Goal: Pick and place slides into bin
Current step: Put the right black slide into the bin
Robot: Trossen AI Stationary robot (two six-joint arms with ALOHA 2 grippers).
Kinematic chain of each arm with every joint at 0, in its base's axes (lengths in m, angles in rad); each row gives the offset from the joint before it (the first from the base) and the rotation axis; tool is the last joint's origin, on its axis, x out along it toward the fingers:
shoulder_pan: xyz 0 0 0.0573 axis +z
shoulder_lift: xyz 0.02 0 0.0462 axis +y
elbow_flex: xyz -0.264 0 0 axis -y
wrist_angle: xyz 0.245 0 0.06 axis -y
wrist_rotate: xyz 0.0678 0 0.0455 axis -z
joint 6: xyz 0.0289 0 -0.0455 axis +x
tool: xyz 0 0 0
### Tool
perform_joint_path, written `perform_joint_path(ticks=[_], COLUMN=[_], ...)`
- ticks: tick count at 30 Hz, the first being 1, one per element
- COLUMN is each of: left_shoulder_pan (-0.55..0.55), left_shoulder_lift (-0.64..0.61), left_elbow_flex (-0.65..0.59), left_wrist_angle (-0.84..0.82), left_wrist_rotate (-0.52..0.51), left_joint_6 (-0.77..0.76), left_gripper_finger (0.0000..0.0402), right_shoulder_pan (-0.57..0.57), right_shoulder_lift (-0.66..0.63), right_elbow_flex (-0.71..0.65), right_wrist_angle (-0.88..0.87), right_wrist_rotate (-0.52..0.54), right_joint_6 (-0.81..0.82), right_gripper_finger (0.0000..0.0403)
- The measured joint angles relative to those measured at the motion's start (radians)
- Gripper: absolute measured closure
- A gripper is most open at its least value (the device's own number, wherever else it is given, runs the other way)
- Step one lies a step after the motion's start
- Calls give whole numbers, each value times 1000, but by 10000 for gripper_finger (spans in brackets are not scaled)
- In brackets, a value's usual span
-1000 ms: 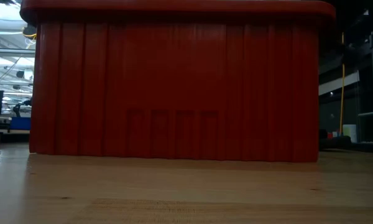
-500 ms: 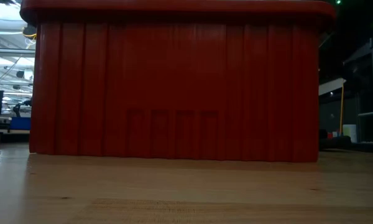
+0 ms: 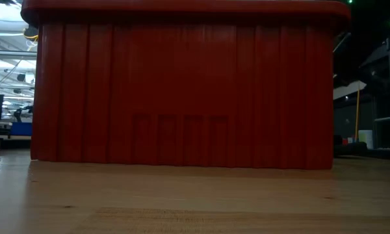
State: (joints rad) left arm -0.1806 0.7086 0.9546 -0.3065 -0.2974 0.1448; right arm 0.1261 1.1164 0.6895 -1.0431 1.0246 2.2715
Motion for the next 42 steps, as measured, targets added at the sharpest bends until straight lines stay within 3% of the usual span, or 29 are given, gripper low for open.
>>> perform_joint_path(ticks=[7, 13, 17, 30, 35, 42], left_shoulder_pan=[0, 0, 0, 0, 0, 0], left_shoulder_lift=[0, 0, 0, 0, 0, 0], left_elbow_flex=[0, 0, 0, 0, 0, 0], left_wrist_angle=[0, 0, -1, -9, -13, -13], left_wrist_rotate=[0, 0, 0, 0, 1, 1], left_joint_6=[0, -1, -1, -8, -26, -27], left_gripper_finger=[399, 394, 399, 396, 400, 394], right_shoulder_pan=[0, -3, -3, -11, -11, -42], right_shoulder_lift=[0, 0, 0, 0, 0, 0], right_elbow_flex=[0, 0, 0, -22, -112, -216], right_wrist_angle=[5, -1, -2, -57, 70, 212], right_wrist_rotate=[-6, -143, -157, -216, -214, -131], right_joint_6=[-3, 58, 80, 106, 109, 128], right_gripper_finger=[306, 220, 190, 172, 172, 172])
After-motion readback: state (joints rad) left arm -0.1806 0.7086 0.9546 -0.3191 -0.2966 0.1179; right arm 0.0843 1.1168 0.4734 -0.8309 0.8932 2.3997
